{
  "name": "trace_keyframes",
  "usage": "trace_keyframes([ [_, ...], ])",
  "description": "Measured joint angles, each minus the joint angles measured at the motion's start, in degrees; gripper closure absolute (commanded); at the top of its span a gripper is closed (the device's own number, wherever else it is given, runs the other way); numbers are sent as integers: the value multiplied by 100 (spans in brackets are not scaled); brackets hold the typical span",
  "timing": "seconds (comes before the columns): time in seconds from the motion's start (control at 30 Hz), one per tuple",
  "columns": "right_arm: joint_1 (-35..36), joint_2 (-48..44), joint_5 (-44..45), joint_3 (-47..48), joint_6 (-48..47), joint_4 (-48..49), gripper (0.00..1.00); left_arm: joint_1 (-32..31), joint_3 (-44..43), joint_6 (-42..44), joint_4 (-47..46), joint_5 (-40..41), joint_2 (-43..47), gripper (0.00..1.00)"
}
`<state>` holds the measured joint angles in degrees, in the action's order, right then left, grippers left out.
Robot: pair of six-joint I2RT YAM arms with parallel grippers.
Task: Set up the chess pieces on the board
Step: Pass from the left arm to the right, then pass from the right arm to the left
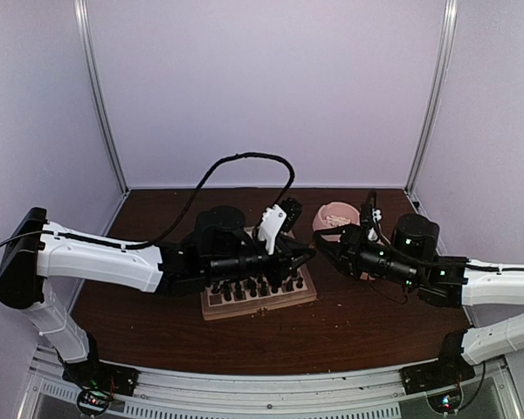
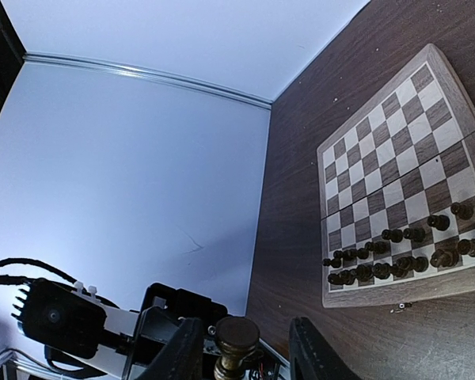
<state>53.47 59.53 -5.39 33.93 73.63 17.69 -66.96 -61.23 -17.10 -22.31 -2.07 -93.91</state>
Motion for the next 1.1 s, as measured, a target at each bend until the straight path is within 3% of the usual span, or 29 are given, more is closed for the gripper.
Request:
trace_keyframes([
  [0.3, -22, 7, -83, 28, -9, 11, 91, 2, 0, -50, 9, -140, -2, 86],
  [0.53, -46, 4, -101, 31, -2, 4, 93, 2, 0, -125, 20, -94, -2, 52],
  [0.67, -59, 4, -101, 31, -2, 0, 93, 0, 0, -208, 11, -55, -4, 46],
  [0.83, -59, 4, -101, 31, 0, 0, 92, 0, -37, -238, 13, -24, -50, 46],
  [1.1, -59, 4, -105, 31, 13, 9, 93, 2, -208, -258, 37, 44, -138, 59],
])
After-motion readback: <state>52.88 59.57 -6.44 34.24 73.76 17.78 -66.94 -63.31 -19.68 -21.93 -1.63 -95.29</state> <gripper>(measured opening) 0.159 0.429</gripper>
